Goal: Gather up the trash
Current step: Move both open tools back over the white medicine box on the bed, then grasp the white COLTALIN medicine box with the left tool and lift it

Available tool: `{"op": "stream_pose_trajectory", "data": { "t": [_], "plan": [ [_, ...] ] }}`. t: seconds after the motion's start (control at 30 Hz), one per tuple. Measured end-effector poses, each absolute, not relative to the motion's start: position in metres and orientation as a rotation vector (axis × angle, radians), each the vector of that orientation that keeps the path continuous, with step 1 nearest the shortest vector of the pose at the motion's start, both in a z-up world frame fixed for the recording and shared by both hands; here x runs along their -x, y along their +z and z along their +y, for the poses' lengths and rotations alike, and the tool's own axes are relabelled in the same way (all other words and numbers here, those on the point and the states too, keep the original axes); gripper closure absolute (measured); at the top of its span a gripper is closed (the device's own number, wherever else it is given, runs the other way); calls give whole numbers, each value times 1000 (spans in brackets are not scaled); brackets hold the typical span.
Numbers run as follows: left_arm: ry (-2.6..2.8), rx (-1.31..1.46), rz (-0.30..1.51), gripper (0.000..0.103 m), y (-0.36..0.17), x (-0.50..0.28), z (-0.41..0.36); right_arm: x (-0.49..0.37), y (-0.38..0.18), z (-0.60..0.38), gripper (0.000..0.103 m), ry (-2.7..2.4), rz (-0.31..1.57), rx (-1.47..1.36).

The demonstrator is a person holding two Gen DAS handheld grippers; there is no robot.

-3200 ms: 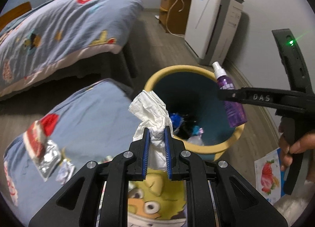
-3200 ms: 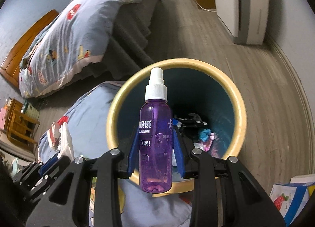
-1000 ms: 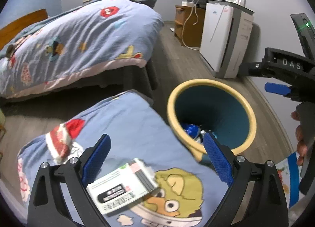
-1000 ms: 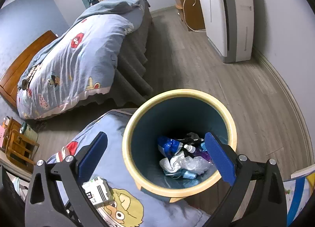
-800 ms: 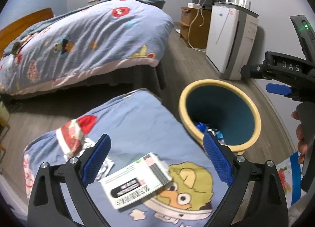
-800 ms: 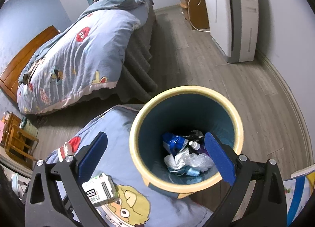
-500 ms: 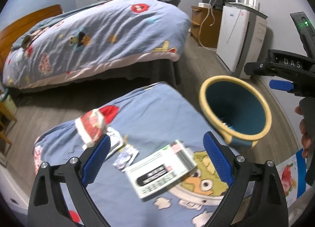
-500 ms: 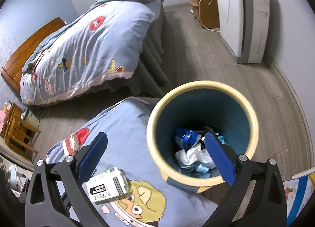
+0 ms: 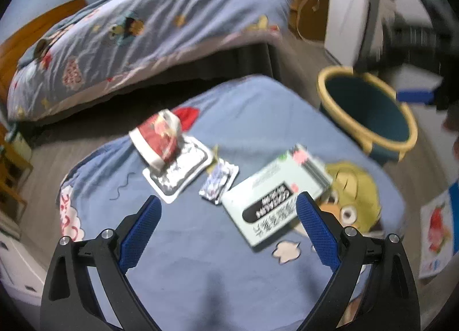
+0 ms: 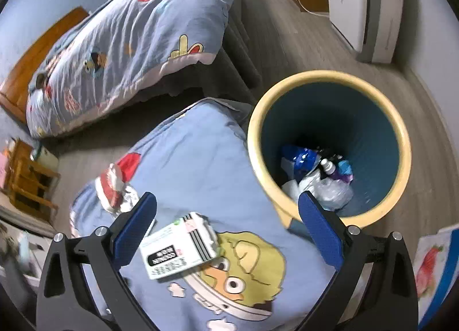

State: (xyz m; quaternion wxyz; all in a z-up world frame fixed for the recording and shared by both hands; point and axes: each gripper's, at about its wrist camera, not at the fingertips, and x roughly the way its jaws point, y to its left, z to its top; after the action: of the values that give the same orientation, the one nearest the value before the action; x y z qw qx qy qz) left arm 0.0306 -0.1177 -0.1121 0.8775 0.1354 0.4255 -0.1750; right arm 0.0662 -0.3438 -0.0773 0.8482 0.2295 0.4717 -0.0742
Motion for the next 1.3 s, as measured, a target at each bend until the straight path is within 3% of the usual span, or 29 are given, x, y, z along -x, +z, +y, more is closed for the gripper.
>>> {"op": "stream_pose_trajectory", "data": {
  "t": [0.53, 0.9, 1.07, 1.3],
  "plan": [
    [-529, -485, 1003, 7, -185, -57, -193, -86, -113, -371, 6, -156, 1035, -491],
    [-555, -535, 953, 5, -191, -77, -212, -91, -112, -378, 6, -120, 1023, -467],
    [-576, -450, 1033, 5, -193, -87, -205, -91, -110, -380, 6, -113, 1019, -467],
    [-599, -438, 1063, 17, -190, -82, -204, -90, -105, -378, 6, -110, 1013, -465]
  ]
}}
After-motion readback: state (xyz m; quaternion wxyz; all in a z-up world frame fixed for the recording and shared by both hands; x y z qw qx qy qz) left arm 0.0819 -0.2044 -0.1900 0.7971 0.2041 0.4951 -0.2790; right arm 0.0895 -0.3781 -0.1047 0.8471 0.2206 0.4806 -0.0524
